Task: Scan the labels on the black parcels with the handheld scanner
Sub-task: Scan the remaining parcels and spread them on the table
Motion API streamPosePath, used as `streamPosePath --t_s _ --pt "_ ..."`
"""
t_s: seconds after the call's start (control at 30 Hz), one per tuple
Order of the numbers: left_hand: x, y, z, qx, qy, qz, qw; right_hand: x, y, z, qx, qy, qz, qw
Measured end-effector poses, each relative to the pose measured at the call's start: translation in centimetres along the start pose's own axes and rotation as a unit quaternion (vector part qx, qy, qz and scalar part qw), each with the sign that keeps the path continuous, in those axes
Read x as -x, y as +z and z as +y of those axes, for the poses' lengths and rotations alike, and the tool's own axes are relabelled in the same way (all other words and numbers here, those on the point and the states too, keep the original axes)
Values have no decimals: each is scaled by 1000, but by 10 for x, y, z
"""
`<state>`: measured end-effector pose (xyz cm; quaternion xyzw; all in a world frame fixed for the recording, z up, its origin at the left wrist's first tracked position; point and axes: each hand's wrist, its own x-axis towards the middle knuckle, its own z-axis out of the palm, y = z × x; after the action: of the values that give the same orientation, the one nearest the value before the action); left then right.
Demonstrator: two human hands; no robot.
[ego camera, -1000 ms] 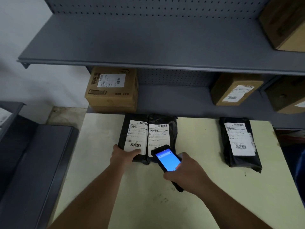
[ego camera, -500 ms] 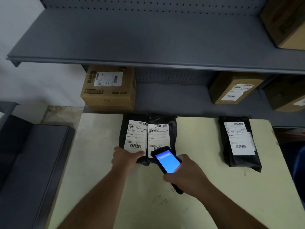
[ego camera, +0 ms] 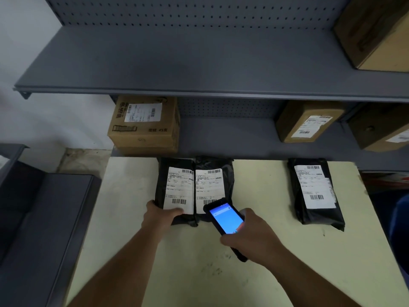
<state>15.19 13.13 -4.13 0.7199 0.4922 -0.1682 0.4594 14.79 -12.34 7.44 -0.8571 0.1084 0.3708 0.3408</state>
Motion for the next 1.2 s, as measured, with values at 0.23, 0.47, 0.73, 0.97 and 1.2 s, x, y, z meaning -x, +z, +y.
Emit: streamPosePath --t_s 0.23,0.47,0.73,0.97,1.2 --pt "1 -24 -4 39 -39 -46 997 9 -4 -3 16 -16 15 1000" --pt "13 -39 -11 100 -30 -91 990 23 -5 -10 35 -42 22 998" --pt "41 -47 0 226 50 -76 970 45 -11 -21 49 -59 25 997" --pt "60 -44 16 248 108 -73 960 63 -21 -35 51 -61 19 997" --pt "67 -40 27 265 137 -74 952 77 -31 -41 64 -61 10 996"
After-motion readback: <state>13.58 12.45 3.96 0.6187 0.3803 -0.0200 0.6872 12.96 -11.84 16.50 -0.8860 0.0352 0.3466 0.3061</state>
